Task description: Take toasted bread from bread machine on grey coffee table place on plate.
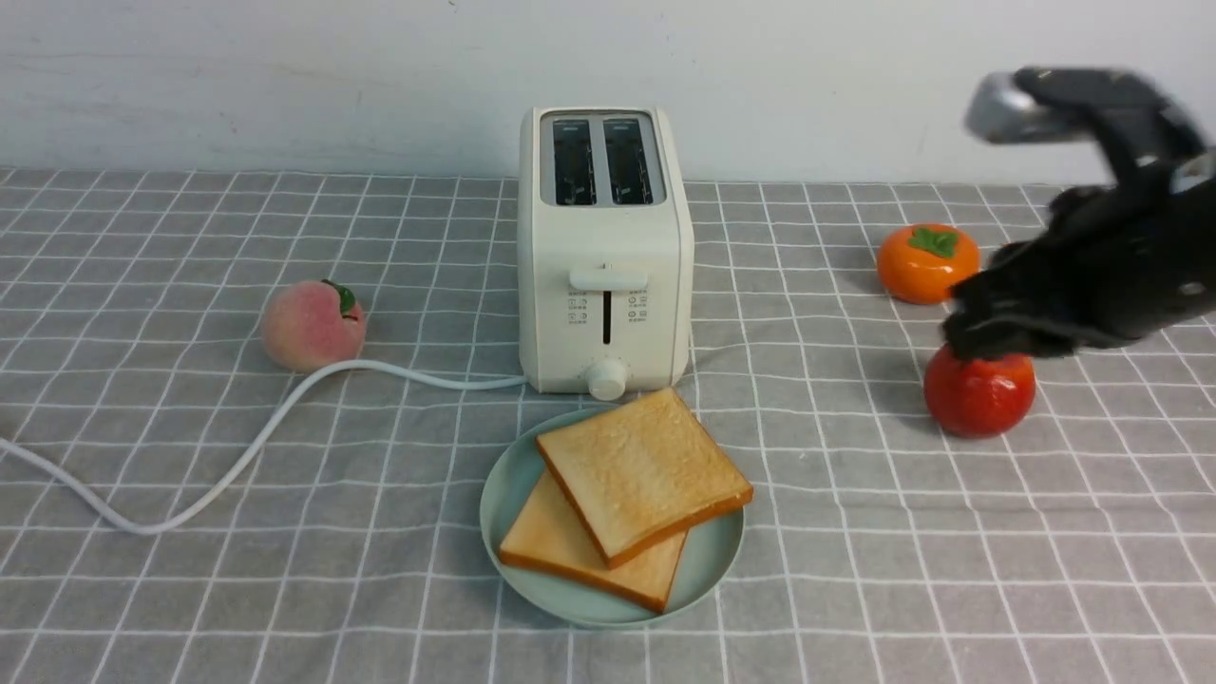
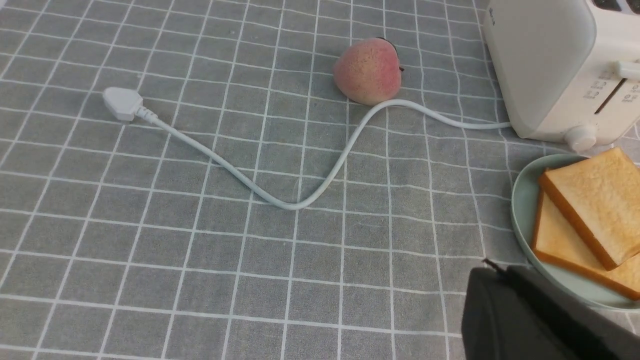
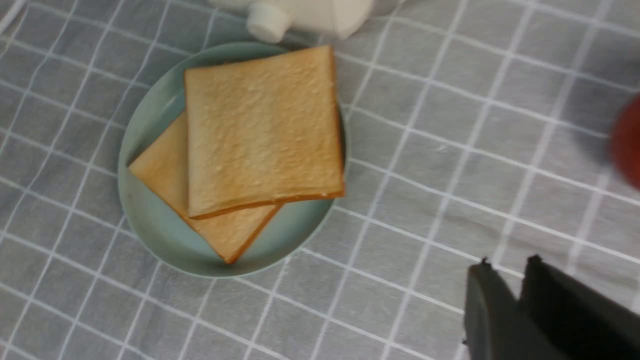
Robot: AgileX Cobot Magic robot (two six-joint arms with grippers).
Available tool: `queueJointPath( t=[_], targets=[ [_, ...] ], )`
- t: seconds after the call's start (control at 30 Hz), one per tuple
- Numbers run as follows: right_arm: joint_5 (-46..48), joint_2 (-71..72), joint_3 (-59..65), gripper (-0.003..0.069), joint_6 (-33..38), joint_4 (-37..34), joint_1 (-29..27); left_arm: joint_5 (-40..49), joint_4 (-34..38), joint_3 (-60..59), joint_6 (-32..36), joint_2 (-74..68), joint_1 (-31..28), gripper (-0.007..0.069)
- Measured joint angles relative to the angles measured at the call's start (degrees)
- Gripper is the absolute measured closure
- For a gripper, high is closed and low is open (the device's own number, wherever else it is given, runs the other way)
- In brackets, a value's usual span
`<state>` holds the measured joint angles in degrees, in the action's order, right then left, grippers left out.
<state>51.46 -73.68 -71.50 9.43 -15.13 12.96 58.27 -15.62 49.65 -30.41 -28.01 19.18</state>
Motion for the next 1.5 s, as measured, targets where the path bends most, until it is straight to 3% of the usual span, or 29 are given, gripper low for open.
queueJointPath(
  t=[0.07, 0.2, 0.33, 0.37, 0.5, 0.63, 1.5],
  targets=[
    [0.4, 6.5, 1.3, 0.0669, -5.5, 4.8, 0.0, -0.6, 0.5, 0.0, 0.0, 0.0, 0.0, 0.0638],
    [-1.4, 18.8, 6.9, 0.0670, -13.7, 11.3, 0.0, -1.9, 1.5, 0.0, -0.1, 0.0, 0.0, 0.0638],
    [-12.7, 38.9, 24.2, 0.0664, -22.1, 17.9, -0.1, -3.4, 2.5, 0.0, -0.2, 0.0, 0.0, 0.0638],
    [-13.4, 39.8, 24.2, 0.0664, -22.1, 18.0, -0.1, -3.4, 2.5, 0.0, -0.2, 0.0, 0.0, 0.0638],
    [-27.1, 58.5, 42.8, 0.0660, -27.4, 19.4, -0.1, -4.1, 3.3, 0.0, -0.2, 0.0, 0.0, 0.0638],
    [-32.9, 68.7, 51.9, 0.0657, -29.9, 21.2, -0.1, -5.6, 4.7, 0.0, -0.2, 0.0, 0.0, 0.0638],
    [-36.4, 71.9, 53.9, 0.0616, -30.1, 23.1, -0.1, -6.4, 5.4, 0.0, -0.2, 0.0, 0.0, 0.0624]
  ],
)
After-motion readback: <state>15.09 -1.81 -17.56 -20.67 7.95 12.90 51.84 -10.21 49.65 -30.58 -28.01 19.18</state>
